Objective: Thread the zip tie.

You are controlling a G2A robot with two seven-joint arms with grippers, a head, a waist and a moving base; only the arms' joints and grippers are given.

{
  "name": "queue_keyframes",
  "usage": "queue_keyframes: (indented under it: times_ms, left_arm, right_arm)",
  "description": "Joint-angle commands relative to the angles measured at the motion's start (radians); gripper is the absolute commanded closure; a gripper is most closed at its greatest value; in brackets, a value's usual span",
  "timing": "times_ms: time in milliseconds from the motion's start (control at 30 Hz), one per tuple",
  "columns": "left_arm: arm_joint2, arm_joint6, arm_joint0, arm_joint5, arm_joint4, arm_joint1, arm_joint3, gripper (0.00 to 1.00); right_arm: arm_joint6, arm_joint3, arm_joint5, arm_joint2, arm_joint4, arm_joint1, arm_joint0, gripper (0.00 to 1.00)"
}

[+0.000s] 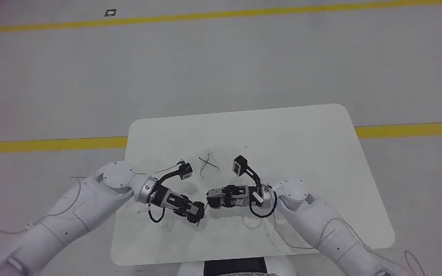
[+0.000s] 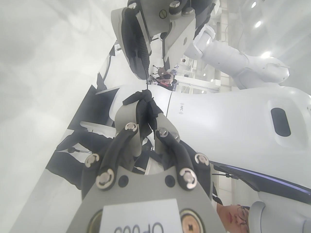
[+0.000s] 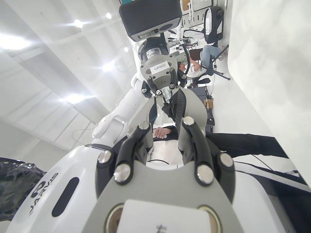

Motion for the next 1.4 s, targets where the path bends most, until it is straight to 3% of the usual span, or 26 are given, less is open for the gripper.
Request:
queue_keyframes:
  times_ms: [0,500,567,633,1000,1033,1067,1100,1367]
  left_arm:
    - [0.000,0.000,0.000,0.000,0.000,0.000,0.000,1.00]
    - [0.000,0.000,0.000,0.000,0.000,0.000,0.000,1.00]
    - [0.000,0.000,0.000,0.000,0.000,0.000,0.000,1.00]
    - [0.000,0.000,0.000,0.000,0.000,0.000,0.000,1.00]
    - [0.000,0.000,0.000,0.000,0.000,0.000,0.000,1.00]
    - [0.000,0.000,0.000,0.000,0.000,0.000,0.000,0.91]
    - [0.000,0.000,0.000,0.000,0.000,0.000,0.000,0.56]
    - [0.000,0.000,0.000,0.000,0.000,0.000,0.000,0.00]
    - [0.000,0.014,0.002,0.003,0.003,-0.001,-0.003,0.00]
  right_arm:
    - [0.001,-0.001,0.000,0.002,0.000,0.001,-0.002,0.82]
    - [0.009,-0.015,-0.002,0.001,0.000,0.004,-0.009,0.85]
    - [0.009,-0.014,-0.003,-0.001,0.000,0.004,-0.009,0.89]
    - [0.009,-0.014,-0.003,-0.001,0.000,0.004,-0.008,1.00]
    - [-0.012,-0.022,-0.006,0.001,-0.005,0.006,-0.016,1.00]
    - [-0.015,-0.023,-0.006,0.002,-0.007,0.006,-0.017,1.00]
    - [-0.021,-0.025,-0.006,0.004,-0.007,0.007,-0.019,1.00]
    - [-0.025,-0.027,-0.006,0.007,-0.006,0.008,-0.021,1.00]
    - [-0.046,-0.037,-0.007,0.040,-0.010,0.018,-0.043,1.00]
